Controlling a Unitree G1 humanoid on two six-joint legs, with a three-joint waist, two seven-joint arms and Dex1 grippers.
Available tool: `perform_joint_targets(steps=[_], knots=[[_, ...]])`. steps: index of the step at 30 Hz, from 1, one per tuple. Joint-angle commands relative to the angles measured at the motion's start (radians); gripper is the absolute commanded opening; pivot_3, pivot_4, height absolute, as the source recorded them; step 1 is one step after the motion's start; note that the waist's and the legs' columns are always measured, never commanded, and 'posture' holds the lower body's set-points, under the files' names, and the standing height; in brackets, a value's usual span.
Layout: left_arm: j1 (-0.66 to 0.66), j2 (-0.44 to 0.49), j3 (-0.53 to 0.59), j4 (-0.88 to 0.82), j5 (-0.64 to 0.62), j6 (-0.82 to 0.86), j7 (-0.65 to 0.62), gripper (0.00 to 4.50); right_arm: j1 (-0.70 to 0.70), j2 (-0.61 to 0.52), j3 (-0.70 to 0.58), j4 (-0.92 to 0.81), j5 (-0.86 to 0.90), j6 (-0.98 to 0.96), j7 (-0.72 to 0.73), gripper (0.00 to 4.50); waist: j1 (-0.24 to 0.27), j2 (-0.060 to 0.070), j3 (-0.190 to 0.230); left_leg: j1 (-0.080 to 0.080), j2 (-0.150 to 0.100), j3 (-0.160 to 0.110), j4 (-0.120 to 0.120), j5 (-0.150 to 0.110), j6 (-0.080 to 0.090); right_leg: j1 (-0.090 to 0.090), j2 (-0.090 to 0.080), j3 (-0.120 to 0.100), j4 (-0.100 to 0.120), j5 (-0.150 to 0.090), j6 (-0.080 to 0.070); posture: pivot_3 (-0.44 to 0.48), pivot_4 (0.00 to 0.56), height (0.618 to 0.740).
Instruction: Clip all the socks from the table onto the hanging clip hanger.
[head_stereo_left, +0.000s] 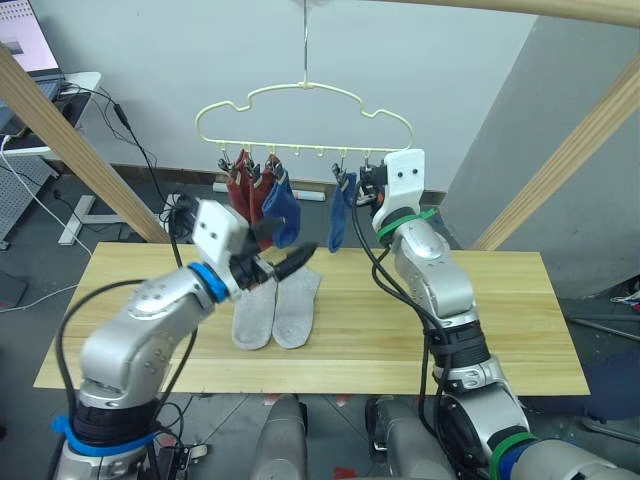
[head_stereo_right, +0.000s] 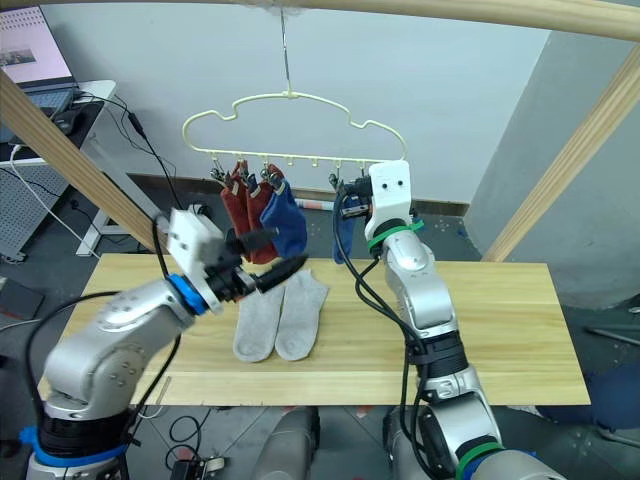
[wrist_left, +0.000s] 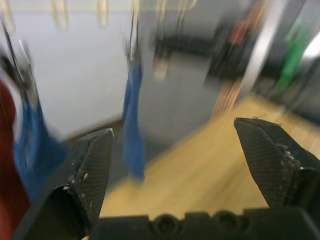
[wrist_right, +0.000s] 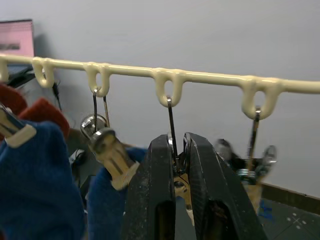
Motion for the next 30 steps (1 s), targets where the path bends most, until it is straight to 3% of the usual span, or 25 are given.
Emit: perform_joint_targets(steps=[1, 6, 9, 18, 21, 27, 30], knots=[[0.003, -0.048, -0.102, 0.113, 0.141, -0.089, 0.031, 4.29, 0.033, -0.047, -0.002, -0.088, 0.042, 0.071, 0.076, 0.07, 0.004, 0.000, 0.000, 0.000, 0.000, 0.000, 0.000, 0.000, 0.000, 0.000, 0.000, 0.000, 0.000, 0.000, 0.000, 0.224, 0.271, 0.740], [-0.072, -0.178, -0.209, 0.456, 0.338, -0.246, 0.099, 4.29, 0.072, -0.107, -0.004, -0.151, 0.058, 0.135, 0.112, 0.07, 0.019, 0.000, 0.000, 0.000, 0.000, 0.000, 0.000, 0.000, 0.000, 0.000, 0.000, 0.000, 0.000, 0.000, 0.000, 0.178, 0.280, 0.740], [-0.122, -0.225, -0.219, 0.588, 0.400, -0.294, 0.108, 4.29, 0.081, -0.110, -0.004, -0.176, 0.061, 0.165, 0.103, 0.07, 0.015, 0.000, 0.000, 0.000, -0.001, 0.001, 0.001, 0.000, 0.000, 0.000, 0.000, 0.000, 0.000, 0.000, 0.000, 0.165, 0.283, 0.740], [-0.164, -0.272, -0.274, 0.805, 0.534, -0.330, 0.077, 4.29, 0.089, -0.090, -0.015, -0.210, 0.064, 0.202, 0.076, 0.07, 0.013, 0.000, 0.000, 0.000, -0.001, 0.000, 0.001, 0.000, 0.000, 0.001, 0.000, 0.000, 0.001, 0.000, 0.000, 0.145, 0.286, 0.740], [-0.144, -0.273, -0.280, 0.789, 0.545, -0.315, 0.043, 3.74, 0.084, -0.093, -0.025, -0.207, 0.065, 0.205, 0.071, 0.07, 0.012, 0.000, 0.000, 0.002, -0.001, 0.000, 0.001, 0.000, 0.000, 0.003, 0.000, 0.000, 0.001, 0.000, 0.000, 0.145, 0.286, 0.740], [-0.104, -0.221, -0.362, 0.756, 0.652, -0.412, -0.019, 2.07, 0.079, -0.103, -0.036, -0.200, 0.064, 0.206, 0.075, 0.07, 0.011, 0.001, -0.001, 0.005, -0.001, 0.000, 0.001, 0.000, 0.000, 0.006, 0.000, 0.000, 0.000, 0.000, 0.000, 0.150, 0.283, 0.740], [-0.068, -0.230, -0.369, 0.723, 0.648, -0.464, -0.043, 1.21, 0.068, -0.115, -0.046, -0.192, 0.067, 0.208, 0.084, 0.07, 0.011, 0.001, -0.001, 0.006, -0.001, 0.000, 0.001, 0.000, 0.000, 0.007, 0.000, 0.000, 0.000, 0.000, 0.000, 0.154, 0.282, 0.740]])
